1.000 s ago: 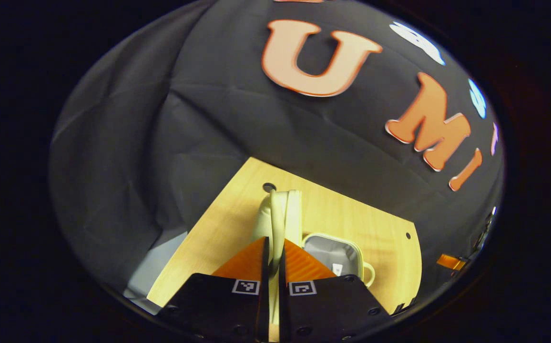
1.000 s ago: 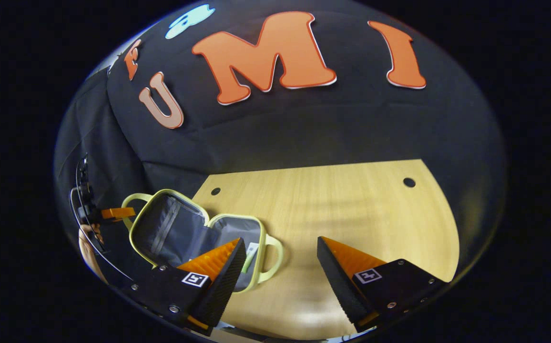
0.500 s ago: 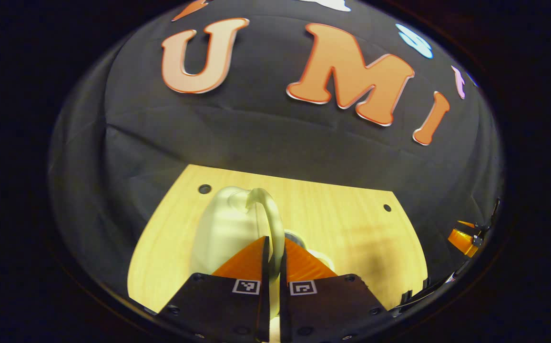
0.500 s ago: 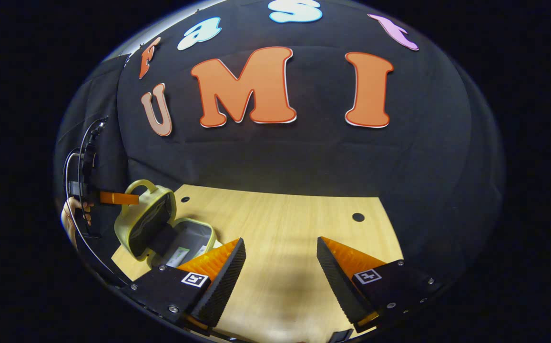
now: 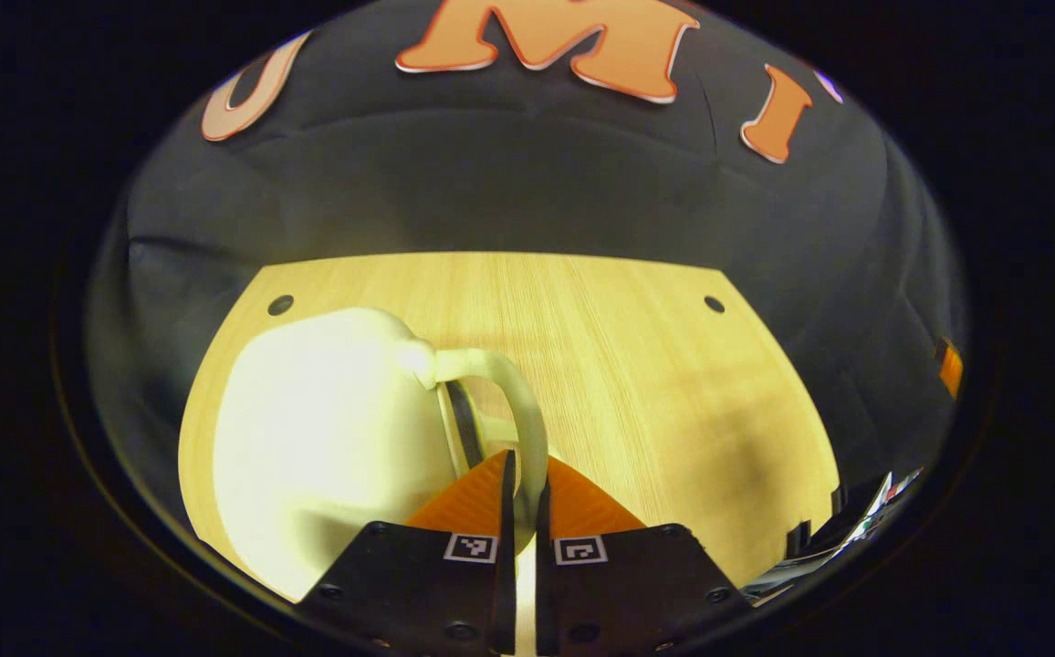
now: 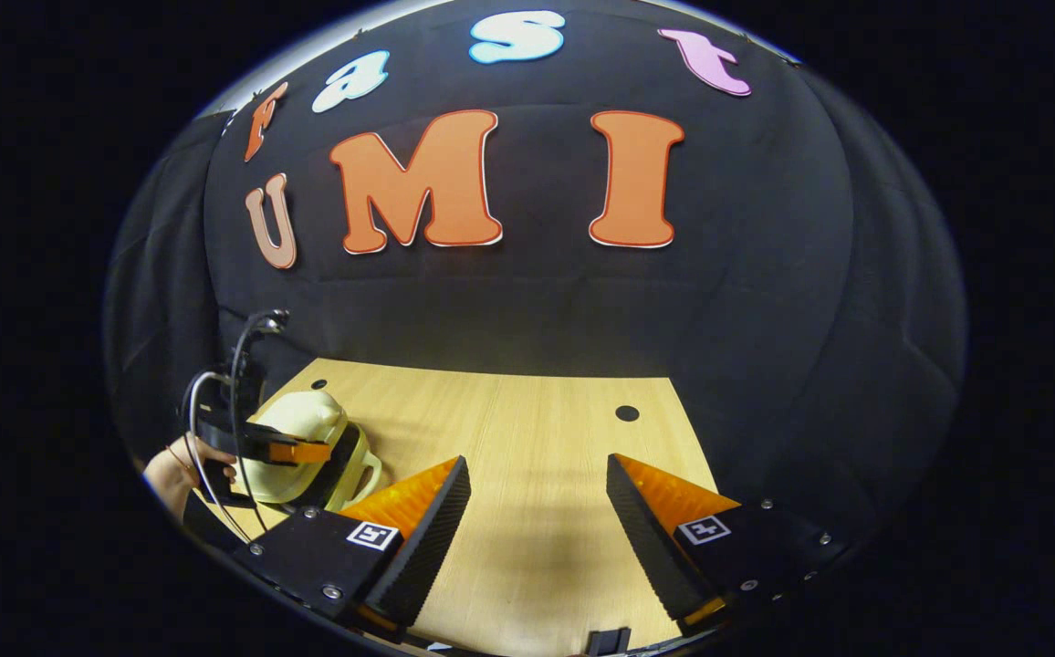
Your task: First open the suitcase, pack the skin care products into it, and then close the suitcase.
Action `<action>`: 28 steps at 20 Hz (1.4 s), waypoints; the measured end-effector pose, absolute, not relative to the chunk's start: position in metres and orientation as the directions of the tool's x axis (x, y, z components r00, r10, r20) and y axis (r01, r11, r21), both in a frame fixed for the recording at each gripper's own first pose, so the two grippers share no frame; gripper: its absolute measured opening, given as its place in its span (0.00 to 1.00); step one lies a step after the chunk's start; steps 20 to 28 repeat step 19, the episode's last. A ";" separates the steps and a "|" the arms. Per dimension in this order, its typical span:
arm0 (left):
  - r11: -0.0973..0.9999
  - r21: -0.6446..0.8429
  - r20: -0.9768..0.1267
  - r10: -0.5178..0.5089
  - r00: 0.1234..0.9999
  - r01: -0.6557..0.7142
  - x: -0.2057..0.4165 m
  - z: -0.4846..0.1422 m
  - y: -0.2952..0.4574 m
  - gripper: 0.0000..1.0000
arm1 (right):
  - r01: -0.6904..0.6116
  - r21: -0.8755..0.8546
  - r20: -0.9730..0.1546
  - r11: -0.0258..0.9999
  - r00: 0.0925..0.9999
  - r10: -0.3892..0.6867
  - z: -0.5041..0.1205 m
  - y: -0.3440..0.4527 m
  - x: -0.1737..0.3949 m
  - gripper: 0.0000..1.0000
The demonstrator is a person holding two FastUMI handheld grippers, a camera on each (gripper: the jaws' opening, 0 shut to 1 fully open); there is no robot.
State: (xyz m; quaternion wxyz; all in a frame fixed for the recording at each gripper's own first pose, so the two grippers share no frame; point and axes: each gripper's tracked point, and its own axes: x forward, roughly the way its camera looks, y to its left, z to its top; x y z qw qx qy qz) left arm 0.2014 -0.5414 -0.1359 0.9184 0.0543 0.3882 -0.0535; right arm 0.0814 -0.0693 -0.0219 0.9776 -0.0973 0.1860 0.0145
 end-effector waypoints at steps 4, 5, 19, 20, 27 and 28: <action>0.979 0.139 -0.735 0.002 0.679 0.148 0.214 -0.160 -0.569 0.09 | -0.057 -0.169 -0.374 0.984 0.928 -0.011 -0.027 -0.073 0.075 0.96; 0.974 0.166 -0.722 0.012 0.692 0.156 0.222 -0.158 -0.575 0.09 | -0.056 -0.166 -0.375 0.985 0.927 -0.011 -0.030 -0.074 0.075 0.96; 0.988 0.157 -0.395 0.063 0.916 0.000 0.287 -0.025 -0.747 0.98 | -0.118 -0.154 -0.325 0.981 0.944 0.062 -0.033 -0.040 0.089 0.96; 0.988 0.157 -0.395 0.063 0.916 0.000 0.287 -0.025 -0.747 0.98 | -0.118 -0.154 -0.325 0.981 0.944 0.062 -0.033 -0.040 0.089 0.96; 0.988 0.157 -0.395 0.063 0.916 0.000 0.287 -0.025 -0.747 0.98 | -0.118 -0.154 -0.325 0.981 0.944 0.062 -0.033 -0.040 0.089 0.96; 0.988 0.157 -0.395 0.063 0.916 0.000 0.287 -0.025 -0.747 0.98 | -0.118 -0.154 -0.325 0.981 0.944 0.062 -0.033 -0.040 0.089 0.96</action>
